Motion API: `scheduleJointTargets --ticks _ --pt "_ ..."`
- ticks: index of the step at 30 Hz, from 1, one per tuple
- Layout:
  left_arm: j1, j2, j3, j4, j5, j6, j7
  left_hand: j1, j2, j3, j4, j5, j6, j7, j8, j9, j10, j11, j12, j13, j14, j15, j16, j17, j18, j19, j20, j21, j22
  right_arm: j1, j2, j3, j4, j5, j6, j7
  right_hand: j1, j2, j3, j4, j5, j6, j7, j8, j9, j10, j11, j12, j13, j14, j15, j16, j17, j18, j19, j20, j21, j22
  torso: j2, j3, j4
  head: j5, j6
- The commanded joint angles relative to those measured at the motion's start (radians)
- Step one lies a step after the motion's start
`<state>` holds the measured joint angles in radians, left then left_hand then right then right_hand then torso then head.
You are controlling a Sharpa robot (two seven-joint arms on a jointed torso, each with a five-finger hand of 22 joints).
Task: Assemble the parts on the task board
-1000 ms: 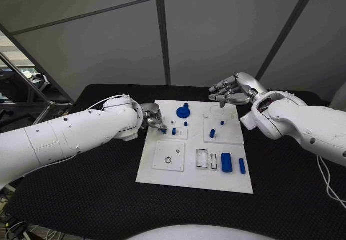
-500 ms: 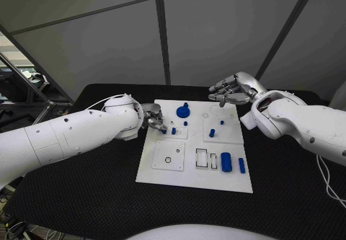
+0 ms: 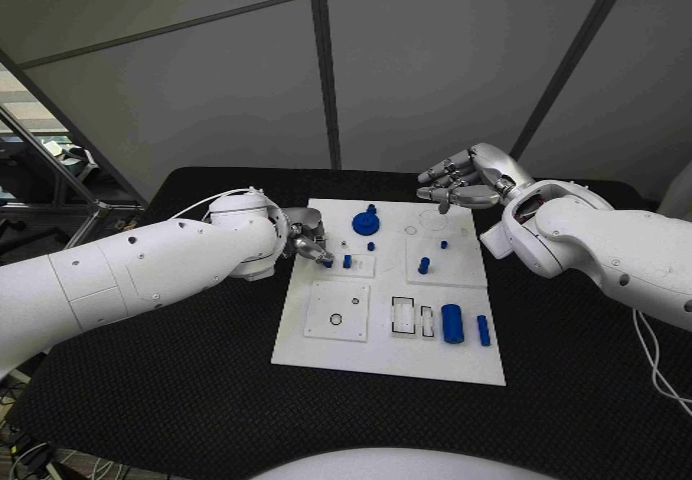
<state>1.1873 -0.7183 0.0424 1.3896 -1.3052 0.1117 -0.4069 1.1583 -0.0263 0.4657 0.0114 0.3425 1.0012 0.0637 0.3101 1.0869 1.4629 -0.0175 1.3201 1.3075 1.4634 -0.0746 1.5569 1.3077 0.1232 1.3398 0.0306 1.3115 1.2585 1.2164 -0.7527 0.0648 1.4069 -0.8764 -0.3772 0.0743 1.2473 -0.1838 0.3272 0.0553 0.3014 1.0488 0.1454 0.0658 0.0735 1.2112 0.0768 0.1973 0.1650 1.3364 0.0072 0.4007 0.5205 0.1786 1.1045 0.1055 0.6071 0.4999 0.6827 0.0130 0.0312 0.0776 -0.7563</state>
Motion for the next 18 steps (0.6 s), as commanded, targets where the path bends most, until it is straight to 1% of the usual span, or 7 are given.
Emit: scheduleJointTargets --ticks 1,4,12,15,17,18 --pt "-0.001 0.005 -0.002 -0.005 -0.010 0.029 0.009 0.008 0.000 0.137 -0.144 -0.002 0.025 -0.020 0.005 0.002 0.028 -0.010 -0.004 0.159 0.105 -0.005 0.006 0.254 -0.037 0.002 0.003 -0.003 -0.002 0.002 0.001 0.001 0.001 0.003 0.005 0.006 -0.003 0.008 0.003 0.006 0.006 -0.004 -0.001 -0.001 0.000 -0.006 0.000 0.006 -0.001 -0.005 0.000 -0.001 0.001 0.003 0.000 0.009 -0.005 -0.002 0.000 0.0005 -0.0003 0.000 -0.002" --pt "-0.001 0.009 -0.002 -0.009 -0.008 0.031 0.009 0.008 0.000 0.137 -0.144 -0.002 0.025 -0.020 0.005 0.002 0.028 -0.010 -0.004 0.159 0.105 -0.005 0.006 0.254 -0.037 0.002 0.003 -0.003 -0.002 0.002 0.002 0.001 0.001 0.003 0.006 0.006 -0.003 0.008 0.003 0.006 0.006 -0.004 -0.001 -0.001 0.000 -0.006 0.000 0.006 -0.001 -0.005 0.000 -0.001 0.001 0.003 0.000 0.009 -0.005 -0.002 0.000 0.0001 0.0001 0.000 -0.002" --pt "-0.001 0.021 -0.004 -0.025 0.004 0.042 0.004 0.008 -0.001 0.137 -0.144 -0.003 0.027 -0.020 0.004 0.000 0.028 -0.009 -0.005 0.158 0.105 -0.004 0.006 0.253 -0.037 0.001 0.003 -0.004 -0.002 0.002 0.002 0.001 0.001 0.003 0.005 0.006 -0.003 0.008 0.003 0.006 0.006 -0.004 -0.001 -0.001 0.000 -0.006 0.000 0.006 -0.001 -0.005 0.000 -0.001 0.001 0.003 0.000 0.009 -0.005 -0.002 0.000 0.0006 -0.0003 -0.002 -0.005" --pt "-0.001 0.025 -0.004 -0.032 0.021 0.049 -0.001 -0.004 0.000 0.133 -0.132 -0.003 0.032 -0.020 0.003 -0.002 0.029 -0.008 -0.006 0.157 0.105 -0.003 0.006 0.253 -0.037 0.001 0.005 -0.004 -0.002 0.002 0.001 0.001 0.001 0.003 0.005 0.006 -0.003 0.008 0.003 0.006 0.006 -0.004 -0.001 -0.001 0.000 -0.006 0.000 0.006 -0.001 -0.005 0.000 -0.001 0.001 0.003 0.000 0.009 -0.005 -0.002 0.000 0.0006 0.0002 -0.002 -0.007" --pt "-0.001 0.027 -0.005 -0.036 0.032 0.055 -0.004 -0.015 -0.004 0.127 -0.122 -0.013 0.036 -0.023 0.005 -0.002 0.030 -0.009 -0.007 0.156 0.105 -0.004 0.006 0.254 -0.037 0.001 0.005 -0.005 -0.002 0.002 0.001 0.001 0.001 0.003 0.005 0.006 -0.003 0.008 0.003 0.006 0.006 -0.004 -0.001 -0.001 0.000 -0.006 0.000 0.006 -0.001 -0.005 0.000 -0.001 0.001 0.003 0.000 0.009 -0.005 -0.002 0.000 0.0006 0.0001 -0.002 -0.007" --pt "-0.001 0.027 -0.005 -0.037 0.035 0.057 -0.005 -0.020 -0.006 0.122 -0.117 -0.028 0.039 -0.025 0.006 -0.002 0.030 -0.010 -0.007 0.155 0.105 -0.005 0.007 0.254 -0.037 0.001 0.005 -0.006 -0.001 0.002 0.001 0.001 0.001 0.003 0.005 0.006 -0.003 0.008 0.003 0.006 0.006 -0.004 -0.001 -0.001 0.000 -0.006 0.000 0.006 -0.001 -0.005 0.000 -0.001 0.001 0.003 0.000 0.009 -0.005 -0.002 0.000 0.0005 0.0001 -0.002 -0.007"
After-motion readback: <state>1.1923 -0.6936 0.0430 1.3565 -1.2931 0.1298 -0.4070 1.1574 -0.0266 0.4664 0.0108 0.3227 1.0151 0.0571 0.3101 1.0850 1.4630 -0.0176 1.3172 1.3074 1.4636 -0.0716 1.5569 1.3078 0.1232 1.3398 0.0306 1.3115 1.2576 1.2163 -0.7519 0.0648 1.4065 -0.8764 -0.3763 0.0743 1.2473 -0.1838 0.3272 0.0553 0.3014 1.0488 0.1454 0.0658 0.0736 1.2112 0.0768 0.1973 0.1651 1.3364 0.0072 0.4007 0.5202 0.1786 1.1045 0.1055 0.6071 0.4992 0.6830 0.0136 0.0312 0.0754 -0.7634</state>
